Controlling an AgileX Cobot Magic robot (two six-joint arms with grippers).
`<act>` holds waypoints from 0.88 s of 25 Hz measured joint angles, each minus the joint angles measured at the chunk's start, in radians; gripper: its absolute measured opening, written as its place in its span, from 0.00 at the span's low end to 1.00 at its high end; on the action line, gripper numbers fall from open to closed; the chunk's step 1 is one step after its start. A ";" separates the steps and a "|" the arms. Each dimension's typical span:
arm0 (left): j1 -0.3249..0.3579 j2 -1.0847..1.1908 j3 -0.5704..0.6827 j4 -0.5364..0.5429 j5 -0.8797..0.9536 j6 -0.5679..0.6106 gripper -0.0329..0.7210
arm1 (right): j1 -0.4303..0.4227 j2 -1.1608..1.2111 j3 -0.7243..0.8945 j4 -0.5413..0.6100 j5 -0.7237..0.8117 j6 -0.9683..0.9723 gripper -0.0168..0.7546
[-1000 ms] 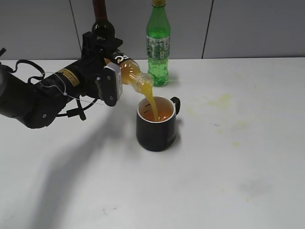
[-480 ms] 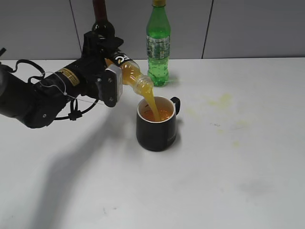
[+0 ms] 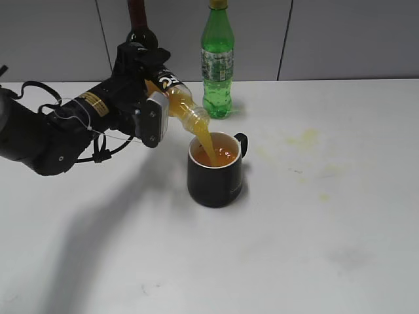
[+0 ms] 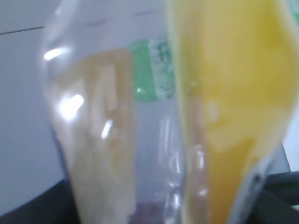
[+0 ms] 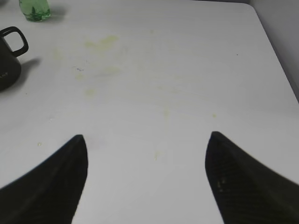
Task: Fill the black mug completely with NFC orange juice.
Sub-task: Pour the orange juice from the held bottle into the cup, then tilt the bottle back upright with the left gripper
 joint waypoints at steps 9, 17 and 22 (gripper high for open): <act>0.000 -0.001 -0.002 0.000 -0.036 0.077 0.67 | 0.000 0.000 0.000 0.000 0.000 0.000 0.79; 0.000 -0.001 -0.002 0.001 -0.101 0.158 0.67 | 0.000 0.000 0.000 0.000 0.000 0.000 0.79; 0.000 -0.001 -0.002 0.002 -0.125 0.189 0.67 | 0.000 0.000 0.000 0.000 0.000 0.000 0.79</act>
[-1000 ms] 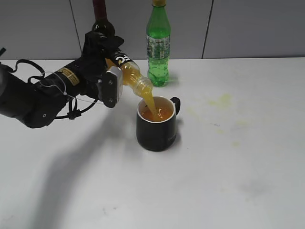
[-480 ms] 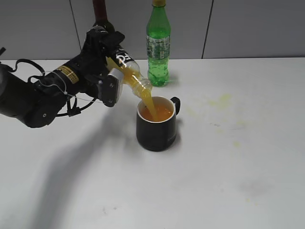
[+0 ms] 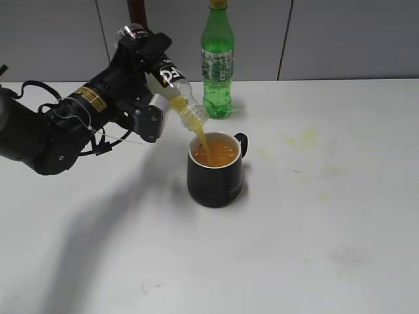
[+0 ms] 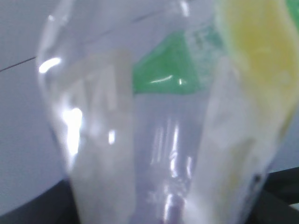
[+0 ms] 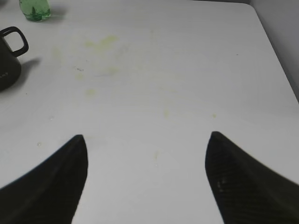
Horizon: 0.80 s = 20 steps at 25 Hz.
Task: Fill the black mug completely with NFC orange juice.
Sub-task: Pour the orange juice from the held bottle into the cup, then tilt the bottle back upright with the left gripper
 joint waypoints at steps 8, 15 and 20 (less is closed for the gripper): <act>0.000 0.000 0.000 0.021 -0.001 0.074 0.67 | 0.000 0.000 0.000 0.000 0.000 0.000 0.79; -0.001 0.000 -0.005 0.053 -0.001 0.130 0.67 | 0.000 0.000 0.000 0.000 0.000 0.000 0.79; -0.001 0.000 -0.008 0.054 -0.001 0.133 0.67 | 0.000 0.000 0.000 0.000 0.000 0.000 0.79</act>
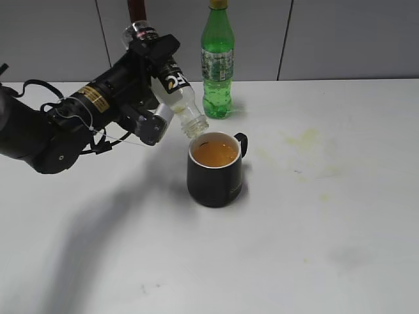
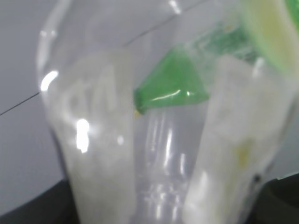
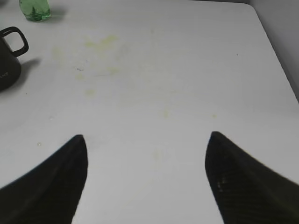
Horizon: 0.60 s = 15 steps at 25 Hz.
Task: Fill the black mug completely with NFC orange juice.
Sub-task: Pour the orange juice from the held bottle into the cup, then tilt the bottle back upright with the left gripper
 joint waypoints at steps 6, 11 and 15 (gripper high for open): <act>-0.002 0.000 0.000 -0.012 0.000 0.001 0.67 | 0.000 0.000 0.000 0.000 0.000 0.000 0.79; -0.002 0.000 0.000 -0.037 0.000 -0.054 0.67 | 0.000 0.000 0.000 0.000 0.000 0.000 0.79; -0.004 0.000 0.002 -0.038 0.000 -0.253 0.67 | 0.000 0.000 0.000 0.000 0.000 0.000 0.79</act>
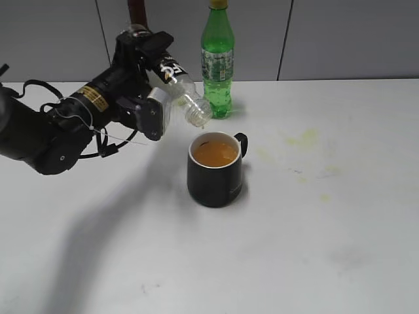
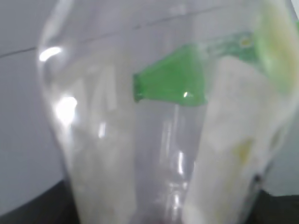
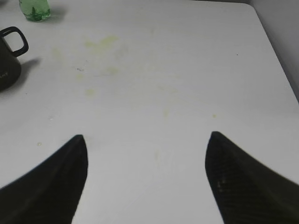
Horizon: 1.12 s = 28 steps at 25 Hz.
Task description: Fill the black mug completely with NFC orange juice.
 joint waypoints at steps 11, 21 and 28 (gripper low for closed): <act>-0.008 0.000 0.033 -0.133 0.032 -0.946 0.67 | 0.000 0.000 0.000 0.000 0.000 0.000 0.79; -0.008 0.000 0.034 -0.397 0.194 -1.499 0.67 | 0.000 0.000 0.000 0.000 0.000 0.000 0.79; 0.037 0.000 0.034 -0.487 0.275 -1.543 0.67 | 0.000 0.000 0.000 0.000 0.000 0.000 0.79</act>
